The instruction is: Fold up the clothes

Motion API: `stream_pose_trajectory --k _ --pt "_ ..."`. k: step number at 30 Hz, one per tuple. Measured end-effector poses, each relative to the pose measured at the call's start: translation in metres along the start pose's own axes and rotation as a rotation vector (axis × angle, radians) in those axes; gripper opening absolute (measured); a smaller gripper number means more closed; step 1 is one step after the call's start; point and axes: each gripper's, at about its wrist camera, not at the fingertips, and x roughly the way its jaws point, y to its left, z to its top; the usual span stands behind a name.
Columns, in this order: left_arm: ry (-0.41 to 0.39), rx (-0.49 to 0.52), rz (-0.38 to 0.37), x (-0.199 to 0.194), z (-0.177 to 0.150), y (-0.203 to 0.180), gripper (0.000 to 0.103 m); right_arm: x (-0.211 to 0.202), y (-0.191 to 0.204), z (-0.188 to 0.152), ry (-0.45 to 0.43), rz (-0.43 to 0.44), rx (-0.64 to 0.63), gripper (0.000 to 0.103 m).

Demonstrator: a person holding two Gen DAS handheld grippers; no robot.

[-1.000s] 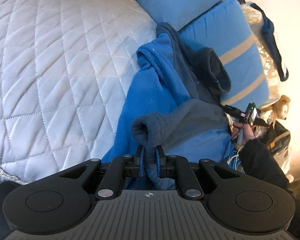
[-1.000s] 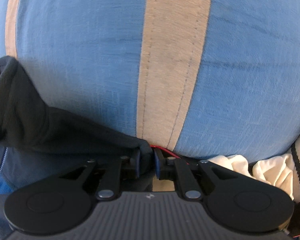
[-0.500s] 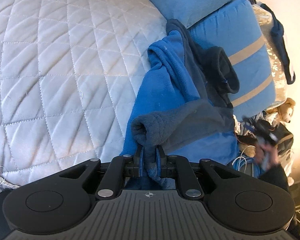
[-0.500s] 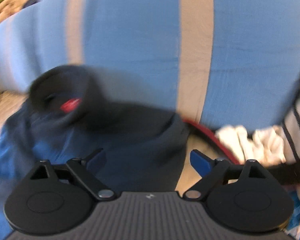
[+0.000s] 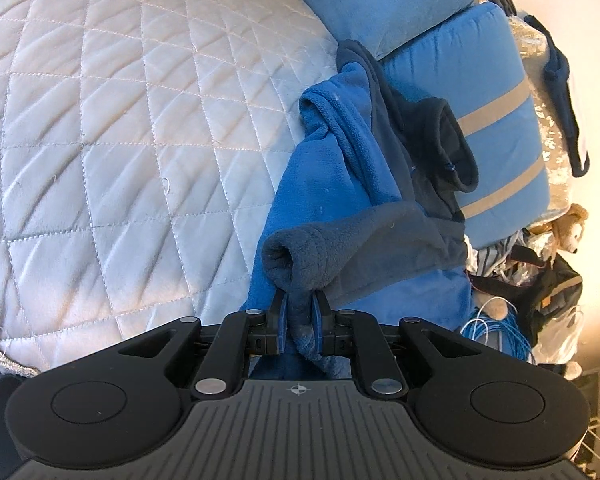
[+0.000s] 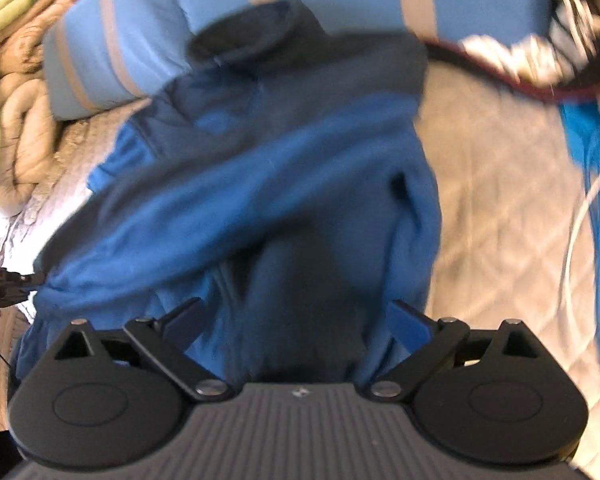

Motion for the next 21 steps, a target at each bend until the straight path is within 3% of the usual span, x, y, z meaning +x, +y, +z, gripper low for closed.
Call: stream_pose_trajectory --k 5,11,16,21 --pt "0.0 0.001 0.014 0.0 0.0 -0.005 0.012 -0.004 0.004 -0.007 -0.042 -0.035 -0.001 0.099" --pt "0.004 0.023 0.023 -0.004 0.003 -0.015 0.012 -0.011 0.025 -0.004 -0.14 -0.137 -0.114 0.101" --pt "0.007 0.022 0.024 -0.004 0.003 -0.017 0.012 -0.001 0.023 0.012 -0.218 -0.339 -0.246 0.102" --pt "0.006 0.012 0.013 -0.006 0.004 -0.019 0.012 0.039 0.021 0.015 -0.245 -0.568 -0.541 0.102"
